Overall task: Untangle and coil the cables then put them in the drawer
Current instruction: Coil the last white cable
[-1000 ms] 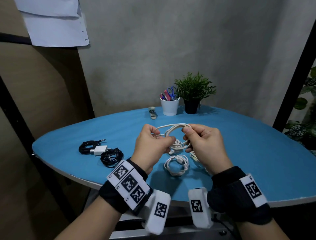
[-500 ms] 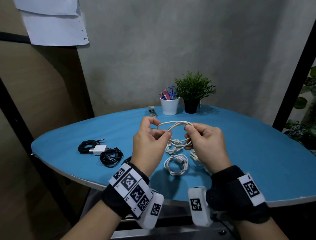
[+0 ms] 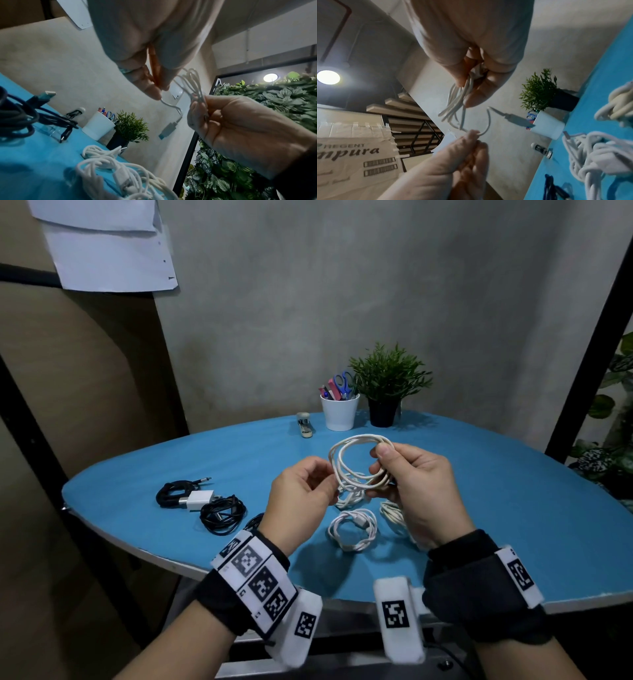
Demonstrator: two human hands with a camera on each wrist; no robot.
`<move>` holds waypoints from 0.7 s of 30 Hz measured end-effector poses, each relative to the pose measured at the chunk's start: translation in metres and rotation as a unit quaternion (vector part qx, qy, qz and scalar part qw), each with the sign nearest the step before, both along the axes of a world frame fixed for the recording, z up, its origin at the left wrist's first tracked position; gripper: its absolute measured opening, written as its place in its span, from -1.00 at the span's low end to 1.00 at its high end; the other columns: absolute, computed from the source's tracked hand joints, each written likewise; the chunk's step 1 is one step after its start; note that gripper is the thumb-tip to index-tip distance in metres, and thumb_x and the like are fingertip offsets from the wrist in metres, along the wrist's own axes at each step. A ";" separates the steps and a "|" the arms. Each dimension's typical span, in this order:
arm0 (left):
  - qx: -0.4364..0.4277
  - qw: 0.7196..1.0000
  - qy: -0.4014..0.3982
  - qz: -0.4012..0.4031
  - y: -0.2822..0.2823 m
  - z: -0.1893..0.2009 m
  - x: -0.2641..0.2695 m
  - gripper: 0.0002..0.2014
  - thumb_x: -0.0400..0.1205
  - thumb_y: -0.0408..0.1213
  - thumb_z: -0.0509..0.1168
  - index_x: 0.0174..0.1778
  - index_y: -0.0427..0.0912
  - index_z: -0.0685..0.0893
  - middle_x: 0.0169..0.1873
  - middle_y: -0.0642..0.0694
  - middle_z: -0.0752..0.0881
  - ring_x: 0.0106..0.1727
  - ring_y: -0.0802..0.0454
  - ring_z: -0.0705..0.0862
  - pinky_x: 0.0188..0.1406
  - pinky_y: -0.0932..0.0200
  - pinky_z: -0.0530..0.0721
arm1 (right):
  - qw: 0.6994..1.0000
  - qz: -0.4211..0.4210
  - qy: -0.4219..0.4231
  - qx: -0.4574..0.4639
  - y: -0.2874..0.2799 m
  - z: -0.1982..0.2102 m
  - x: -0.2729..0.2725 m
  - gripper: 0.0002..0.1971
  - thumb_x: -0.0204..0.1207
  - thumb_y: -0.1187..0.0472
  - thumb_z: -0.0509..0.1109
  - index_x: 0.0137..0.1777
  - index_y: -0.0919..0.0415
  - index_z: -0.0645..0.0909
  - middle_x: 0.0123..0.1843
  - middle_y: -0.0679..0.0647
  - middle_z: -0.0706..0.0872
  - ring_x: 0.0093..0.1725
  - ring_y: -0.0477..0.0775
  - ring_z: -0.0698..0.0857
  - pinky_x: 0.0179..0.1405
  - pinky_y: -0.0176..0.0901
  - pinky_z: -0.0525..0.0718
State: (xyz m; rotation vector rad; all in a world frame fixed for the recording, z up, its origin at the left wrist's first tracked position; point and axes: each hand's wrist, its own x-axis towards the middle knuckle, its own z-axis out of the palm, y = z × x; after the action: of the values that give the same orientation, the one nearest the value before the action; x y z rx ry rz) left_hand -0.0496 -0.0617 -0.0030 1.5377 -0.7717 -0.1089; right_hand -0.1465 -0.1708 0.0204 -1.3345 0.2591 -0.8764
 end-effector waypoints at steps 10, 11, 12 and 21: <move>0.011 0.997 0.055 -0.056 -0.001 0.004 0.000 -0.78 0.61 -0.51 0.28 -0.29 -0.15 0.65 -0.49 0.03 0.72 -0.50 0.23 0.67 -0.43 0.39 0.62 | 0.997 0.079 0.005 0.013 0.001 0.004 -0.004 -0.83 0.58 0.30 0.32 -0.19 0.34 0.67 -0.44 0.12 0.62 -0.53 -0.01 0.61 -0.54 -0.20 0.68; 0.013 0.995 0.072 -0.069 -0.001 0.004 -0.001 -0.77 0.62 -0.51 0.27 -0.30 -0.15 0.66 -0.52 0.06 0.73 -0.50 0.23 0.69 -0.44 0.39 0.62 | 0.997 0.080 0.009 0.009 0.000 0.004 -0.004 -0.83 0.58 0.30 0.32 -0.19 0.34 0.67 -0.44 0.13 0.62 -0.53 0.00 0.62 -0.53 -0.18 0.68; 0.008 0.992 0.096 -0.080 -0.002 0.004 -0.001 -0.77 0.62 -0.52 0.25 -0.30 -0.18 0.65 -0.54 0.06 0.73 -0.50 0.21 0.70 -0.45 0.38 0.64 | 0.997 0.081 0.015 0.003 0.000 0.003 -0.004 -0.83 0.58 0.30 0.32 -0.18 0.35 0.67 -0.44 0.13 0.62 -0.54 -0.01 0.62 -0.53 -0.18 0.68; -0.101 0.932 0.305 -0.168 0.004 0.020 0.006 -0.79 0.70 -0.36 0.12 -0.21 -0.19 0.58 -0.46 -0.08 0.77 -0.43 0.15 0.75 -0.48 0.34 0.66 | 0.993 0.063 0.081 -0.059 -0.004 -0.008 0.002 -0.79 0.59 0.31 0.32 -0.25 0.29 0.70 -0.44 0.13 0.62 -0.54 -0.06 0.57 -0.59 -0.30 0.58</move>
State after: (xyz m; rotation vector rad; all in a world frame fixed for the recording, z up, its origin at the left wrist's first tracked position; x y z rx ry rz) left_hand -0.0431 -0.0581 0.0170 1.0704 -0.5132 -0.7077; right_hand -0.1449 -0.1743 0.0125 -1.5184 0.2501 -0.6865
